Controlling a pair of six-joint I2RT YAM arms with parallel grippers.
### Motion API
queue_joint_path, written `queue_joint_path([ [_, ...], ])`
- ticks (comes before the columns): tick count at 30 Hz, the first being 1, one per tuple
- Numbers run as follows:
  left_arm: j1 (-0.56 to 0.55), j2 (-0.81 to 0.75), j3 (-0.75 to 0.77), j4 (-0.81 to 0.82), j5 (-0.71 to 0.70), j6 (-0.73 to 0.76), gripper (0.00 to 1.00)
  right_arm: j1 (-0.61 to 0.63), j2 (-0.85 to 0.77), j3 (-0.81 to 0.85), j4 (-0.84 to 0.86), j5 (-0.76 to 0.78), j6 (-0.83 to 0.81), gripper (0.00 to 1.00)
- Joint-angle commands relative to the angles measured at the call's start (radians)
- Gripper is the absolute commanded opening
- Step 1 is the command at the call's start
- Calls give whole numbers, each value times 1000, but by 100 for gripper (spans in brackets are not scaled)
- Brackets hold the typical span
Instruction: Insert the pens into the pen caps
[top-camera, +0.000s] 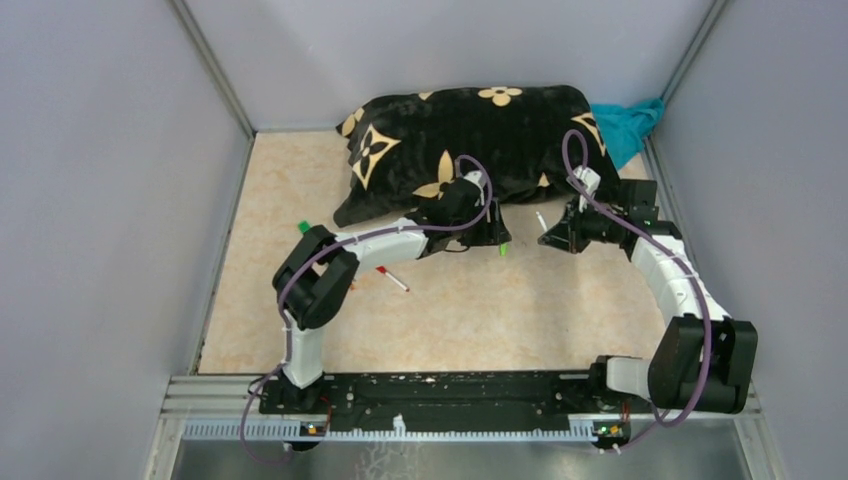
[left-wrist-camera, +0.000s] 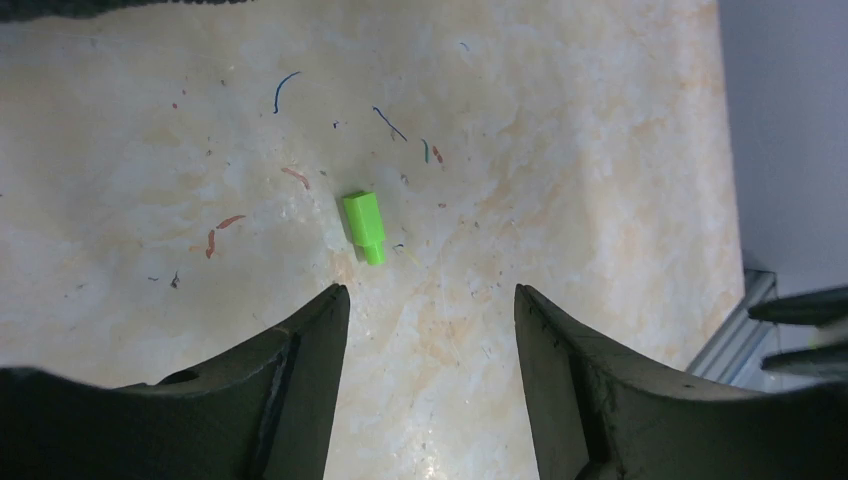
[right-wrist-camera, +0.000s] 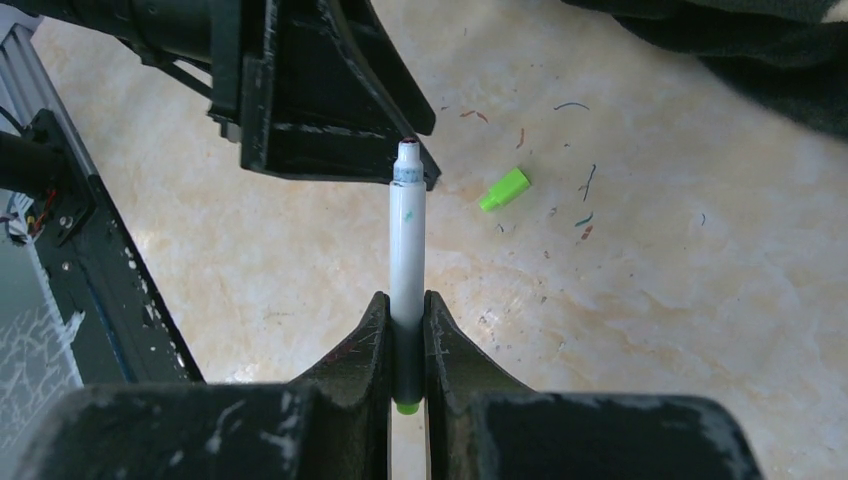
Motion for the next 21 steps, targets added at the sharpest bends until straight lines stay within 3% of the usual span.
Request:
queue_joint_path([
  [1,-35,92,134,-159,-93,26,67,-40,-38,-19,57,-39,25,0],
  [14,-95,418,630,-578,-301,-31,56,-81,-46,-72,123,-41,63,0],
  [21,-110,436,677,-651,-375,-13,47,-86,-42,-79,133,-44,67,0],
])
